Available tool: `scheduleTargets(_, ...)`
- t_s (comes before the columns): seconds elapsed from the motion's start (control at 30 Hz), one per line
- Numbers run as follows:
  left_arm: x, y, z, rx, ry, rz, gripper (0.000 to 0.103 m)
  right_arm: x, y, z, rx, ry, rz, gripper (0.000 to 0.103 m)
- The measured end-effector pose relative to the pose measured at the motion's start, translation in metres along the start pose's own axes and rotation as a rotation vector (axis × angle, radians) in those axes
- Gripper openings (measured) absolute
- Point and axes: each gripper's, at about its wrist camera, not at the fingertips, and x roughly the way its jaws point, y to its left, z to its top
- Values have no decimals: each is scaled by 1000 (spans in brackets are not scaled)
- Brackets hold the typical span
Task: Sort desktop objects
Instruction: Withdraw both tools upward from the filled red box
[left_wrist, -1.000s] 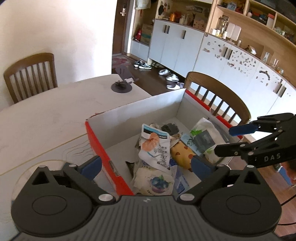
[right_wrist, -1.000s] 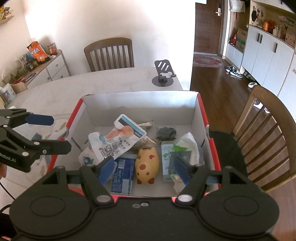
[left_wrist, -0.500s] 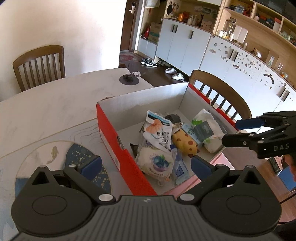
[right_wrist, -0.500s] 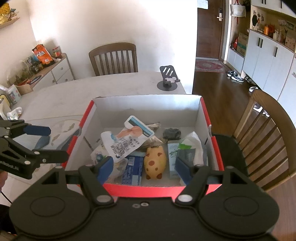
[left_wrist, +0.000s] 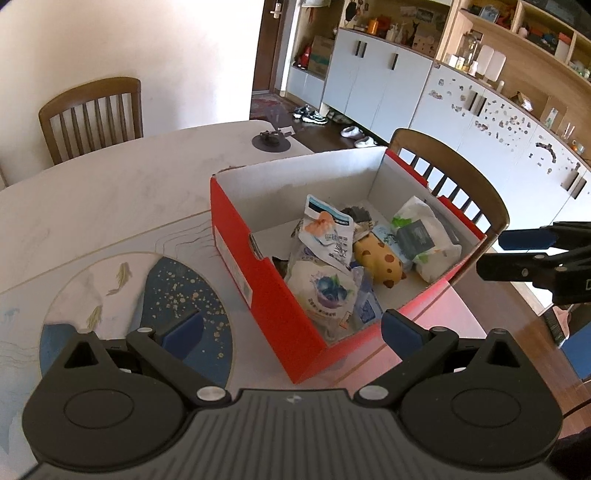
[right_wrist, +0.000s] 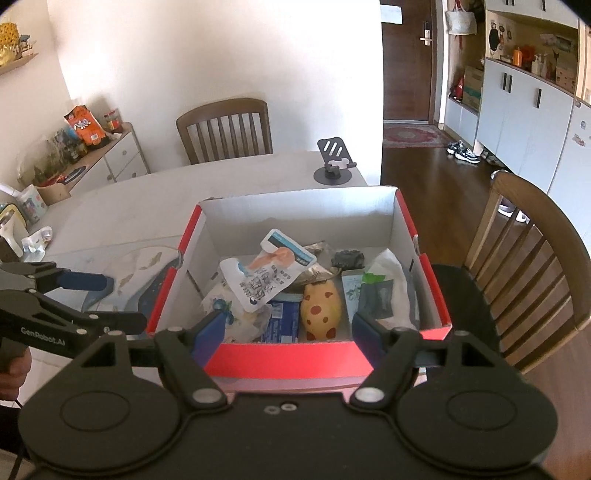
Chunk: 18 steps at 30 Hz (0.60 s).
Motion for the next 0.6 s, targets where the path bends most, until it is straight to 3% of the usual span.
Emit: scheduleTargets(0.6,-6,-3,-4,6,-16,-10,103,-4,6,-12,13,10,-2,76)
